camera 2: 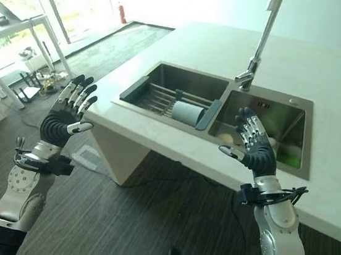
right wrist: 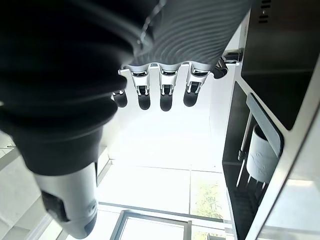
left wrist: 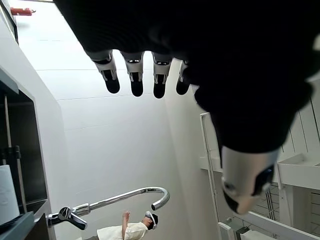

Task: Place the dishes in the dishwasher.

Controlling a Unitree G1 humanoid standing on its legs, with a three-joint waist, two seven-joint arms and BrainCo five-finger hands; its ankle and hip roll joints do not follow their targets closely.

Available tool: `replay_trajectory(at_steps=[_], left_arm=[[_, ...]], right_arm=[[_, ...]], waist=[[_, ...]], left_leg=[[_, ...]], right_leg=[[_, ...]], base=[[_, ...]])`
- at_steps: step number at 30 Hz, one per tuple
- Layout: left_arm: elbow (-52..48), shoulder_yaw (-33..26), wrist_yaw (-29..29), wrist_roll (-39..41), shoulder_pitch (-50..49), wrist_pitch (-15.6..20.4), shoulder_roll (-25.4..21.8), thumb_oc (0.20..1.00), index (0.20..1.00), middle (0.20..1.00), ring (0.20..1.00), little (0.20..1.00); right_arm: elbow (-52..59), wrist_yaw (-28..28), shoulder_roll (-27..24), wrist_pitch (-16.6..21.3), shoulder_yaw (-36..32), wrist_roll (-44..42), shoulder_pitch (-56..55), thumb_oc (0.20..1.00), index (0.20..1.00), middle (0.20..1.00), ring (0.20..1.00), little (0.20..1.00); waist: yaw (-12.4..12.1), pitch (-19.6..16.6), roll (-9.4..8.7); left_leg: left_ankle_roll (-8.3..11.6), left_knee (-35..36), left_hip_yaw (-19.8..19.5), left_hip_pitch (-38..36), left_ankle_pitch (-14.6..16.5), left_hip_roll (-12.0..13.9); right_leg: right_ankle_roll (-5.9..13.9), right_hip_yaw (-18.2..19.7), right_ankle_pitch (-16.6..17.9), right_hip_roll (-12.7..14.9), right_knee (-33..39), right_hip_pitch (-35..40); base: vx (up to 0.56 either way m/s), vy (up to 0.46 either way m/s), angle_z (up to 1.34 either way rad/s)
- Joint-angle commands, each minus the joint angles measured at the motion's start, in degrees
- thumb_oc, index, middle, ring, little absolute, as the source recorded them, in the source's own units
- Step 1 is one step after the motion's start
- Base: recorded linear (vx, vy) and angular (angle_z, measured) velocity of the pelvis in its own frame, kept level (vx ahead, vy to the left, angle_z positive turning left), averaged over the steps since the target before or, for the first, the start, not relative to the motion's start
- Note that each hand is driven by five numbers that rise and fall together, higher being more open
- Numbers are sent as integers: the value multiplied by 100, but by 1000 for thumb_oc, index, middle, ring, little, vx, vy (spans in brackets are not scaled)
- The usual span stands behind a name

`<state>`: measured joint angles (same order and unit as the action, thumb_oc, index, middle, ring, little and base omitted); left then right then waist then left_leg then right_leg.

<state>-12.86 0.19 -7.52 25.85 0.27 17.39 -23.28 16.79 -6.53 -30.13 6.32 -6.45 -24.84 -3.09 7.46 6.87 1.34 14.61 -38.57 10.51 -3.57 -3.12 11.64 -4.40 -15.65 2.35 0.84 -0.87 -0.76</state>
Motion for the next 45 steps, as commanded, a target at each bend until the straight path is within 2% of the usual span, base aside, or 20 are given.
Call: replay_trajectory(at_steps=[1,4,5,6,7,10,12,16,22,25,28,30,32,33,34,35,36,39,44,45], left_arm=[[-498,-145,-10,-286,-220,474,-272,1000,1000,1000,1000,1000],[-409,-258,-9,-110,-322,506,-329,1000,1000,1000,1000,1000],[-335,-285,19,-88,-354,549,-319,1000,1000,1000,1000,1000],[-310,-278,53,-110,-354,556,-307,1000,1000,1000,1000,1000],[-258,-274,87,-158,-389,601,-281,1000,1000,1000,1000,1000],[-272,-315,69,-210,-571,745,-221,1000,1000,1000,1000,1000],[-284,-392,13,-106,-634,763,-245,1000,1000,1000,1000,1000],[-212,-386,-102,32,-598,820,-328,1000,1000,1000,1000,1000],[-180,-319,-306,-50,-174,597,-457,1000,1000,1000,1000,1000],[-241,-360,-391,-46,-114,449,-501,1000,1000,1000,1000,1000],[-286,-354,-415,-49,-123,376,-499,1000,1000,1000,1000,1000],[-375,-394,-315,-86,-217,313,-521,1000,1000,1000,1000,1000],[-411,-438,-320,-122,-293,337,-520,1000,1000,1000,1000,1000],[-449,-437,-313,-201,-291,315,-524,1000,1000,1000,1000,1000],[-500,-379,-201,-331,-188,186,-594,1000,1000,1000,1000,1000],[-505,-376,-174,-350,-176,154,-601,1000,1000,1000,1000,1000],[-475,-288,-130,-364,-78,77,-642,1000,1000,1000,1000,1000],[-457,-197,-61,-515,-57,-23,-646,1000,1000,1000,1000,1000],[-490,110,36,-1147,84,-249,-749,1000,1000,1000,1000,1000],[-477,136,122,-1257,139,-430,-772,1000,1000,1000,1000,1000]], right_arm=[[535,-131,-170,324,-131,-219,-48,1000,1000,1000,1000,1000],[453,-253,-143,288,-111,-218,-12,1000,1000,1000,1000,1000],[433,-300,-86,280,-62,-158,-1,1000,1000,1000,1000,1000],[441,-294,-60,259,-18,-114,12,1000,1000,1000,1000,1000],[435,-306,-5,234,42,-21,35,1000,1000,1000,1000,1000],[471,-241,-28,214,105,36,42,1000,1000,1000,1000,1000],[498,-254,-115,203,44,-80,10,1000,1000,1000,1000,1000],[587,-240,-105,255,-63,-130,-219,1000,1000,1000,1000,1000],[624,27,43,286,-152,-1,-297,1000,1000,1000,1000,1000],[639,95,83,233,-179,-2,-277,1000,1000,1000,1000,1000],[650,49,169,253,-138,72,-311,1000,1000,1000,1000,1000],[592,-44,168,281,-72,20,-299,1000,1000,1000,1000,1000],[574,-170,171,309,-16,-41,-283,1000,1000,1000,1000,1000],[563,-209,186,303,27,-19,-261,1000,1000,1000,1000,1000],[473,-220,129,324,103,-53,-102,1000,1000,1000,1000,1000],[453,-220,124,329,111,-58,-72,1000,1000,1000,1000,1000],[388,-171,106,356,164,-53,52,1000,1000,1000,1000,1000],[424,-110,80,279,199,-8,139,1000,1000,1000,1000,1000],[469,-23,-131,109,182,-63,246,1000,1000,1000,1000,1000],[475,20,-152,71,207,-55,249,1000,1000,1000,1000,1000]], waist=[[-165,33,-269],[-212,27,-194],[-256,7,-125],[-296,-4,-111],[-390,-15,-80],[-596,-4,-33],[-663,28,-41],[-586,13,-55],[-569,-101,-242],[-588,-150,-278],[-581,-167,-313],[-643,-146,-326],[-689,-98,-325],[-699,-92,-344],[-689,-22,-360],[-687,-16,-358],[-666,32,-374],[-621,65,-365],[-549,-51,-388],[-525,-65,-390]], left_leg=[[-769,1431,-2,384,0,-392],[-883,2583,94,298,124,-474],[-880,3447,-68,231,92,-554],[-887,3833,-216,155,78,-598],[-857,4314,-565,151,-75,-596],[-737,4357,-1049,552,-312,-514],[-773,4357,-1044,646,-336,-493],[-809,4357,-872,597,-292,-421],[-1086,4357,-869,372,4,-760],[-1217,4357,-860,322,68,-897],[-1366,4357,-793,242,133,-1035],[-1445,4357,-792,126,166,-1127],[-1461,4357,-699,47,191,-1131],[-1453,4357,-660,-18,280,-1146],[-1372,4357,-570,-144,375,-1100],[-1358,4357,-556,-154,389,-1087],[-1341,4357,-534,-223,491,-1062],[-1344,4357,-490,-302,549,-1004],[-1350,4357,-415,-348,610,-952],[-1354,4357,-386,-355,569,-947]], right_leg=[[714,259,204,298,587,470],[832,609,65,230,587,543],[897,868,-38,174,587,613],[920,1008,-88,162,587,660],[915,1267,-125,114,587,724],[869,1615,-386,36,587,976],[895,1682,-509,92,587,1154],[1011,1568,-523,268,587,1277],[1294,1389,-351,654,553,1276],[1356,1385,-340,746,388,1174],[1415,1403,-264,798,-1,997],[1398,1262,-77,796,-659,714],[1366,1033,3,763,-915,541],[1362,925,-41,781,-844,521],[1357,609,60,837,-342,344],[1359,576,94,844,-266,328],[1401,516,301,918,-98,212],[1420,592,316,928,65,198],[1430,691,251,790,512,458],[1398,723,269,766,528,464]], base=[[259,-12,-67],[257,108,-88],[300,149,-69],[350,160,-68],[300,124,-76],[280,151,-108],[264,220,-82],[184,234,-61],[171,222,-4],[90,219,5],[79,248,-12],[91,257,-40],[49,105,-61],[44,-32,-88],[46,-64,-80],[5,-143,-61],[-2,-81,-25],[13,-132,-2],[-12,-133,7],[10,-151,-13]])
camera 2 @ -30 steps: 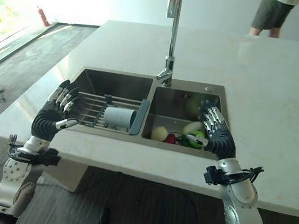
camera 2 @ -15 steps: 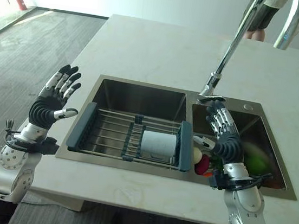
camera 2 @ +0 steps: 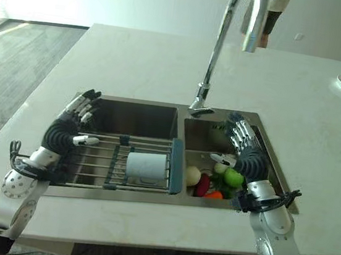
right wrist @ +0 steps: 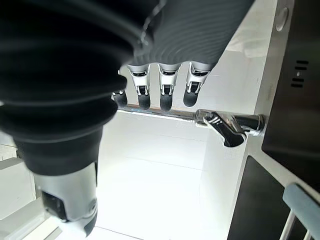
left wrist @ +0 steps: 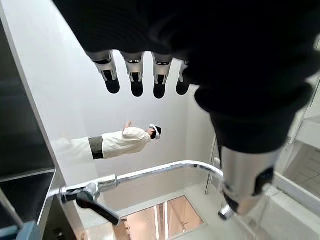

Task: Place the dishes in the dishwasher.

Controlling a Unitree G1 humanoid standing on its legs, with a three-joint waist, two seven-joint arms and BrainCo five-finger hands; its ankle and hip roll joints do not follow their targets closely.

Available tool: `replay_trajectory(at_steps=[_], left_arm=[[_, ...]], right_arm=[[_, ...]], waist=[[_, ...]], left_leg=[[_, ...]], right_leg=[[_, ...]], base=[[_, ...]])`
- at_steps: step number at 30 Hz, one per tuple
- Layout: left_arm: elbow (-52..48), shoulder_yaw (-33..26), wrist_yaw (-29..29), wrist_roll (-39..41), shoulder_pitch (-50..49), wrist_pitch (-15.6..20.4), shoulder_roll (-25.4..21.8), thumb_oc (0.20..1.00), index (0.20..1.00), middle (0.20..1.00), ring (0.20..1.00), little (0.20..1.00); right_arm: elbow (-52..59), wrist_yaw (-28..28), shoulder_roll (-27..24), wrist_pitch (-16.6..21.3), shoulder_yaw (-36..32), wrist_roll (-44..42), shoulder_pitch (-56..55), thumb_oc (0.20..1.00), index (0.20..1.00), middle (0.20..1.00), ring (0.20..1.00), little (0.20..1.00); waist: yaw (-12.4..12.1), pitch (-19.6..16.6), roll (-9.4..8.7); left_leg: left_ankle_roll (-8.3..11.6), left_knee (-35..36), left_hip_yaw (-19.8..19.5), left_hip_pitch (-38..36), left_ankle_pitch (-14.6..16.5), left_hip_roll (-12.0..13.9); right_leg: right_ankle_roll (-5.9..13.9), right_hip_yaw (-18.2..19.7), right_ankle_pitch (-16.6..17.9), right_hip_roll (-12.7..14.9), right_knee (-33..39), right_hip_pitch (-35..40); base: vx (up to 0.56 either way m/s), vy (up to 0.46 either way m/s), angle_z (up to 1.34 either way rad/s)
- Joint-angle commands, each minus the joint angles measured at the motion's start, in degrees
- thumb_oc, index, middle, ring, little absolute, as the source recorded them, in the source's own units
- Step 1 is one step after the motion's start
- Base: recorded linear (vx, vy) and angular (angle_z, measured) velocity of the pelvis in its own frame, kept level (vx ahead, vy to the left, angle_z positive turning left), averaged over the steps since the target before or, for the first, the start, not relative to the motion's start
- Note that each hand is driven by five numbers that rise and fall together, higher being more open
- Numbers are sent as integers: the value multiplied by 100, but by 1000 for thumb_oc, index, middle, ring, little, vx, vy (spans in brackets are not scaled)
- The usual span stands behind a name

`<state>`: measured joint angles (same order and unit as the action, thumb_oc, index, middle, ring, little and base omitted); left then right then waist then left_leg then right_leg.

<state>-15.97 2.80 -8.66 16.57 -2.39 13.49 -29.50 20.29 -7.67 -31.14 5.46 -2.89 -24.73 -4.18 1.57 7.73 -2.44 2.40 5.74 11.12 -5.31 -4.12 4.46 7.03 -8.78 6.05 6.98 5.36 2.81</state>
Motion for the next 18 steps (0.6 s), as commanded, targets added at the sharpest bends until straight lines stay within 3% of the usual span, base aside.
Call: replay_trajectory(at_steps=[1,6,10,14,17,18], left_arm=[[-84,-121,256,-572,462,-230,-184,1000,1000,1000,1000,1000],[126,9,384,-1639,623,-748,-404,1000,1000,1000,1000,1000],[432,351,264,-2644,945,-1465,-652,1000,1000,1000,1000,1000],[750,752,222,-3096,1393,-1785,-807,1000,1000,1000,1000,1000],[841,796,330,-3177,1520,-1817,-831,1000,1000,1000,1000,1000],[927,809,332,-3142,1567,-1998,-807,1000,1000,1000,1000,1000]], right_arm=[[141,124,-53,107,-140,-21,350,1000,1000,1000,1000,1000],[135,58,-125,25,-200,-70,325,1000,1000,1000,1000,1000],[140,-10,-203,-100,-161,-35,457,1000,1000,1000,1000,1000],[61,-23,-224,-141,-73,15,622,1000,1000,1000,1000,1000],[48,-79,-222,-149,-73,47,618,1000,1000,1000,1000,1000],[40,-95,-208,-160,-75,77,615,1000,1000,1000,1000,1000]], waist=[[114,-198,14],[260,-260,112],[387,-279,204],[494,-311,274],[532,-327,287],[551,-340,295]], left_leg=[[-130,-74,-419,-246,746,-216],[-101,-74,-327,-336,754,-159],[-75,-74,-262,-367,688,-135],[-42,-74,-216,-403,692,-122],[-35,-74,-193,-419,698,-120],[-24,-74,-178,-425,697,-115]], right_leg=[[242,100,-191,105,-62,186],[186,219,-258,-4,-36,262],[149,315,-246,-72,-36,283],[152,381,-279,-109,-36,311],[153,409,-295,-122,-36,323],[154,425,-304,-129,-36,332]], base=[[-24,-145,-11],[7,-80,-8],[-17,-41,-5],[-1,-11,-8],[-2,2,-6],[-4,10,-7]])
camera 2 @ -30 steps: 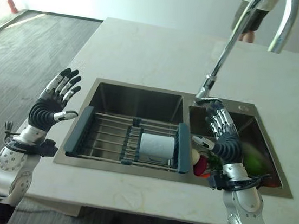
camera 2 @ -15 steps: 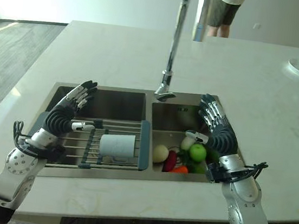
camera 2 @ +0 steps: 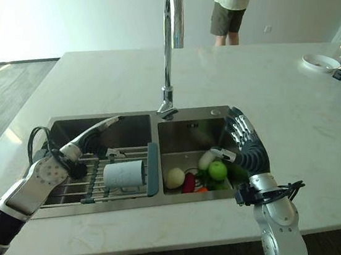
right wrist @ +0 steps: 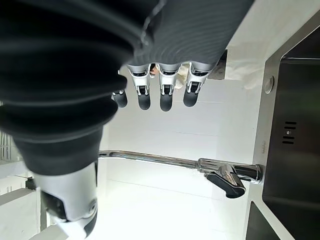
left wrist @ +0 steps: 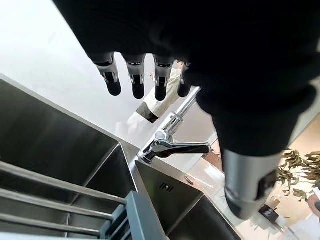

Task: Place the dishes in the dishwasher.

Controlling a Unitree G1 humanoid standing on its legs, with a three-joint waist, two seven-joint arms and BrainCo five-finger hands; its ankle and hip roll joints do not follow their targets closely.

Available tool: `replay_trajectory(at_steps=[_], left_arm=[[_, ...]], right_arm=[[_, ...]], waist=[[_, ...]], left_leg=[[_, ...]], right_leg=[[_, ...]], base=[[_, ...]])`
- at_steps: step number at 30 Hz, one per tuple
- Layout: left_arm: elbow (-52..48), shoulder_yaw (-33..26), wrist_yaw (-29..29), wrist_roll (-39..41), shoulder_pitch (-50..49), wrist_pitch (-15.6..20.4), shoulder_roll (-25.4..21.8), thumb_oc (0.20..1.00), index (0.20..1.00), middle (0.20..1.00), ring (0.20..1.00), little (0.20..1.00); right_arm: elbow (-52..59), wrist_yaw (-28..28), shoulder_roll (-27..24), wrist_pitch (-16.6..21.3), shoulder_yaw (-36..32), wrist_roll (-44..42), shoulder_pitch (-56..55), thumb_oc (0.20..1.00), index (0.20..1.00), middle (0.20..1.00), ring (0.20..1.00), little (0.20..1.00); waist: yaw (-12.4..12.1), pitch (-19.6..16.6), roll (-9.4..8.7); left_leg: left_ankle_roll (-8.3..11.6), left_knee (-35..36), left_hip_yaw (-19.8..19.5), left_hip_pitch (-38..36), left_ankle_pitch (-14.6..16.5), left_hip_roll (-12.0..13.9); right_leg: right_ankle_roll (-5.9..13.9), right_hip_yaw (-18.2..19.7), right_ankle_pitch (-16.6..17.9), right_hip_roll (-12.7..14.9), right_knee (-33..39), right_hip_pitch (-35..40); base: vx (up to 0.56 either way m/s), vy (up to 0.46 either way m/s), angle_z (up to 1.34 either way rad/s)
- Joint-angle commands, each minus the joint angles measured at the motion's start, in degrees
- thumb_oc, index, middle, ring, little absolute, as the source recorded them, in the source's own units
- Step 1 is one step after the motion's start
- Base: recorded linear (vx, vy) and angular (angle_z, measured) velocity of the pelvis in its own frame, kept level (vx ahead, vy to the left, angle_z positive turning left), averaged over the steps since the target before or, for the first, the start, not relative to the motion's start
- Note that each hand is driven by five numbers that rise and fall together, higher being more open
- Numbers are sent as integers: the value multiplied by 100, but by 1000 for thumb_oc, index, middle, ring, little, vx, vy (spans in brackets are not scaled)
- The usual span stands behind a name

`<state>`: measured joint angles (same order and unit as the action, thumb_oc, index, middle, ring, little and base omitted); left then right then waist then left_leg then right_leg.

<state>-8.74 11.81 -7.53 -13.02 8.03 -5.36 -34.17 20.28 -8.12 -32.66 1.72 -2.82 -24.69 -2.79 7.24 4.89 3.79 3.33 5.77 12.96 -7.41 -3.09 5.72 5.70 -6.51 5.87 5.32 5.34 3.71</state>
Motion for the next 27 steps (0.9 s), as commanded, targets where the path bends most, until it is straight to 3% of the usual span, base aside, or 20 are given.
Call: replay_trajectory(at_steps=[1,6,12,27], left_arm=[[271,-81,151,-412,537,-91,-302,1000,1000,1000,1000,1000],[463,66,-122,-628,599,-448,-326,1000,1000,1000,1000,1000],[611,153,-484,-772,559,-616,-359,1000,1000,1000,1000,1000],[709,328,-974,-1268,188,-613,-368,1000,1000,1000,1000,1000]], right_arm=[[19,-61,-40,216,-98,96,475,1000,1000,1000,1000,1000],[53,-123,-41,163,-160,83,486,1000,1000,1000,1000,1000],[6,-185,-15,170,-184,133,485,1000,1000,1000,1000,1000],[16,-293,-3,224,-288,156,383,1000,1000,1000,1000,1000]], waist=[[-10,-65,-327],[21,-76,-311],[31,-76,-296],[0,-43,-359]], left_leg=[[-114,-77,-351,-222,601,-238],[-106,-77,-319,-237,608,-233],[-102,-77,-271,-254,613,-226],[-119,-77,-221,-250,617,-216]], right_leg=[[280,203,-299,29,-34,255],[281,221,-329,11,-34,281],[293,218,-348,14,-34,304],[309,210,-370,-2,-34,314]], base=[[-7,11,-9],[-17,12,-4],[-5,15,-2],[-11,6,-1]])
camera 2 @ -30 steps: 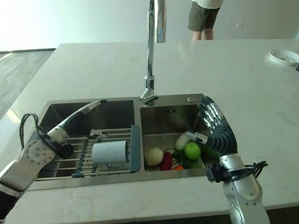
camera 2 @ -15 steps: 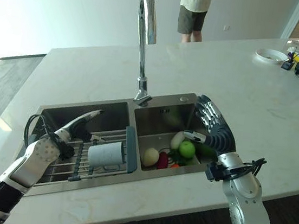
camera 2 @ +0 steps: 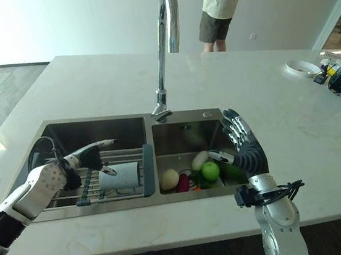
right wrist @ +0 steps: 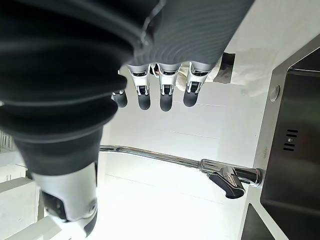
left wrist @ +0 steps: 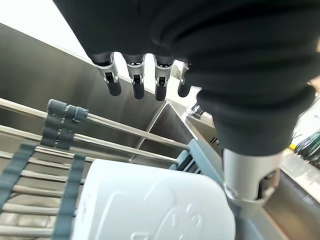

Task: Place the dishes in the dishwasher.

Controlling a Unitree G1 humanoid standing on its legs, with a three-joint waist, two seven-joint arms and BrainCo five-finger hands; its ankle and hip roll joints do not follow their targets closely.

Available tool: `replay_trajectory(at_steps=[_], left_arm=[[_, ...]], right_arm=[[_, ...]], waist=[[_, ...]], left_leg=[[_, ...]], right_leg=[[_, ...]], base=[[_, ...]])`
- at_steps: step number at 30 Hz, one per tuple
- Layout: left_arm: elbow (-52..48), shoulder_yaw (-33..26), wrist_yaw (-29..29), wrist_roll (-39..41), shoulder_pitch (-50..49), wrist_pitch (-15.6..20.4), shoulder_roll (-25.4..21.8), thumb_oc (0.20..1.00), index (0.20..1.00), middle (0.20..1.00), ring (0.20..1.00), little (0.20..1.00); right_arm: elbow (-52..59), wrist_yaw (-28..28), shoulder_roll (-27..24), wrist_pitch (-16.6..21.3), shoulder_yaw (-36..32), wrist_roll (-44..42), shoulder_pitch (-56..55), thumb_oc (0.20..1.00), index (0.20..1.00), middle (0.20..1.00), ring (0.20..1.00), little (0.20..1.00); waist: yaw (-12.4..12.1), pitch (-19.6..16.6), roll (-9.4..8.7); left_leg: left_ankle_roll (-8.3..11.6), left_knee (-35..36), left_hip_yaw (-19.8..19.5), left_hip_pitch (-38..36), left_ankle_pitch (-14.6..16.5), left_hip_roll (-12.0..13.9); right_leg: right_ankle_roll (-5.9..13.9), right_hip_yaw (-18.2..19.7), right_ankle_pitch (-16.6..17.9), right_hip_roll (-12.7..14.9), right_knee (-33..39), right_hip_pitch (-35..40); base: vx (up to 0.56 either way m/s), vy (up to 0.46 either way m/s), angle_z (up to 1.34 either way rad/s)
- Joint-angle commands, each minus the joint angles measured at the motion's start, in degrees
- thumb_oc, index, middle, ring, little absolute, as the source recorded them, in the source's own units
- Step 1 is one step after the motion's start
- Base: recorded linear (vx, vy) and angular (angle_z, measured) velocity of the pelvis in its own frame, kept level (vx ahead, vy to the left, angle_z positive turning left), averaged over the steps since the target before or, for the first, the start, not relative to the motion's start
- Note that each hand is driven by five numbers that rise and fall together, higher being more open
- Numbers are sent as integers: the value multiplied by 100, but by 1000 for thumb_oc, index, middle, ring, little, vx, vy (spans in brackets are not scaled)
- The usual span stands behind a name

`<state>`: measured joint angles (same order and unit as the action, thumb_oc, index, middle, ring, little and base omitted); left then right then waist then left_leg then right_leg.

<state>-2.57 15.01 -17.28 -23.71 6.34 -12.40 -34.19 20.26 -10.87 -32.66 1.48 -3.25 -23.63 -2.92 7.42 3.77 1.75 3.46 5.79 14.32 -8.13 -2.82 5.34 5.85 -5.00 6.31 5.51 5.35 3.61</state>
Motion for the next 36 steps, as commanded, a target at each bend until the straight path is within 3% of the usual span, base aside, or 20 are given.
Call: replay_trajectory(at_steps=[1,36], left_arm=[[115,34,-66,-233,351,63,-363,1000,1000,1000,1000,1000],[729,466,-73,-1474,463,-145,-338,1000,1000,1000,1000,1000]], right_arm=[[32,-33,-8,233,-266,38,394,1000,1000,1000,1000,1000],[125,-157,59,175,-286,89,333,1000,1000,1000,1000,1000]], waist=[[-19,75,-158],[123,86,-170]], left_leg=[[-135,-79,-356,-179,592,-178],[-181,-79,-231,-266,704,-204]], right_leg=[[293,59,-417,-22,-35,325],[318,208,-494,-79,-35,353]], base=[[0,0,0],[19,4,-3]])
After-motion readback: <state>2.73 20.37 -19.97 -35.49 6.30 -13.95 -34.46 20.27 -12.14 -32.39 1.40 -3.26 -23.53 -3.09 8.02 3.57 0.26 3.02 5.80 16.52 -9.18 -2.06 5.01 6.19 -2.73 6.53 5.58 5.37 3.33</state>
